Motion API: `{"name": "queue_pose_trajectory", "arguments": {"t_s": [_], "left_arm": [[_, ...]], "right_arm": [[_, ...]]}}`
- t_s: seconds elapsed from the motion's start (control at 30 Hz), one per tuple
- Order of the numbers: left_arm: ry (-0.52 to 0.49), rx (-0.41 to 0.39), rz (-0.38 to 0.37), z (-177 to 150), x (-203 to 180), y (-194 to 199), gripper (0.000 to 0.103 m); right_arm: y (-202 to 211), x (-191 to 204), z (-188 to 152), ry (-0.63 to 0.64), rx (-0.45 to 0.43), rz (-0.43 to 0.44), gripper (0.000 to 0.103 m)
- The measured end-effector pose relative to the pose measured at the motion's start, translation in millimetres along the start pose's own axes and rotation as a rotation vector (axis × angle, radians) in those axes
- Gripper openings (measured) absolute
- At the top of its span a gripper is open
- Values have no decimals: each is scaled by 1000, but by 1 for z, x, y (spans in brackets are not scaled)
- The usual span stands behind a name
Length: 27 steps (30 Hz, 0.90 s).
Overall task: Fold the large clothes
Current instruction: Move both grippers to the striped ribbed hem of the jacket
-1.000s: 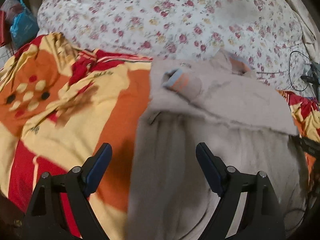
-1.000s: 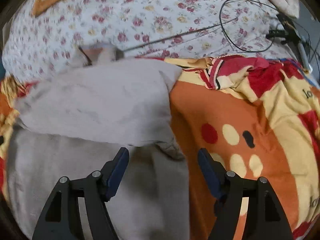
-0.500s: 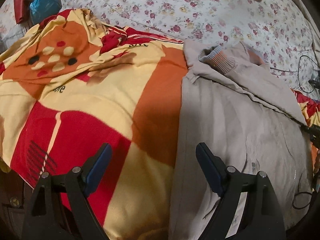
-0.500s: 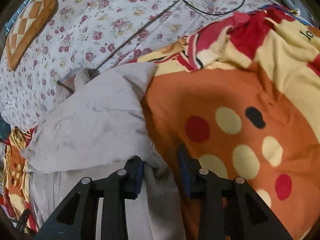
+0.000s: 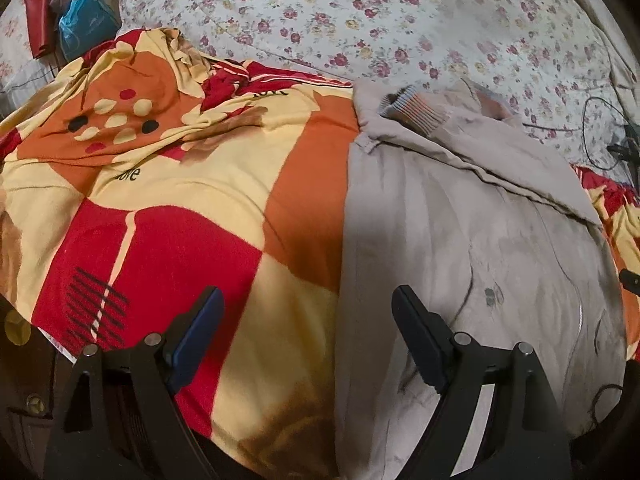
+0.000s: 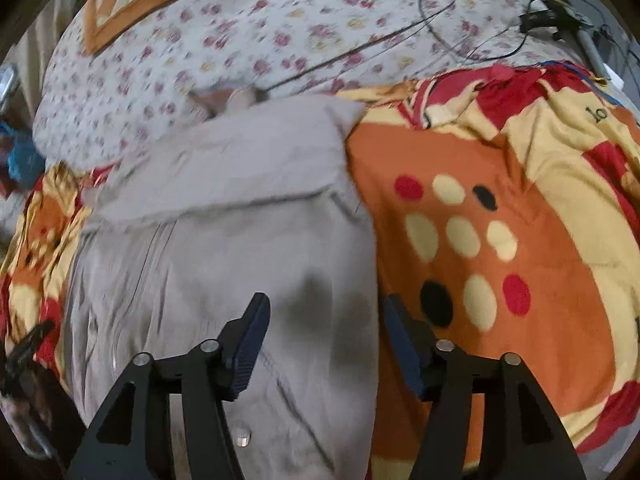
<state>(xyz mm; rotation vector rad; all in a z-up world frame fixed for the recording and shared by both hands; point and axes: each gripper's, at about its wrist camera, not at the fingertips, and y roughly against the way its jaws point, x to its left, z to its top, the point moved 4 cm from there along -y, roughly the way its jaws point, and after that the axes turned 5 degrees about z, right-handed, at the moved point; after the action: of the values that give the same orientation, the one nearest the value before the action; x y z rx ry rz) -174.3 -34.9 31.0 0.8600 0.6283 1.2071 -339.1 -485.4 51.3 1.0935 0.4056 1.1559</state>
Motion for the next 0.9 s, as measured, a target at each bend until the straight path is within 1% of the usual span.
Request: {"name": "queue_pose_trajectory", "arguments": {"t_s": [0.13, 0.27, 0.33, 0.4, 0.47, 0.53, 0.6, 0.67, 0.7, 0.77, 0.9], "left_arm": [[-19, 6, -15, -5, -1, 4, 86], [-26, 35, -51, -15, 0, 5, 86], [-37, 52, -70, -21, 1, 7, 86], [-48, 49, -74, -27, 1, 14, 86], [-62, 54, -79, -35, 0, 19, 86], [-78, 87, -98, -43, -3, 20, 86], [-95, 140, -138, -55, -7, 19, 86], [-98, 183, -169, -65, -12, 18, 86], [-101, 202, -178, -69, -14, 17, 86], [-114, 239, -185, -79, -18, 15, 86], [-152, 293, -172, -101, -21, 10, 86]], "right_arm": [[1, 1, -21, 28, 81, 37, 66], [7, -3, -40, 30, 124, 50, 67], [10, -3, -50, 47, 140, 43, 68], [11, 0, -60, 83, 161, 33, 68], [12, 2, -71, 104, 177, 41, 68], [14, 3, -82, 106, 188, 63, 68], [17, 2, -91, 99, 194, 80, 68], [19, -2, -99, 91, 198, 87, 73], [20, -5, -103, 84, 199, 89, 74], [20, -9, -109, 68, 210, 92, 75], [22, -14, -117, 26, 221, 116, 78]]}}
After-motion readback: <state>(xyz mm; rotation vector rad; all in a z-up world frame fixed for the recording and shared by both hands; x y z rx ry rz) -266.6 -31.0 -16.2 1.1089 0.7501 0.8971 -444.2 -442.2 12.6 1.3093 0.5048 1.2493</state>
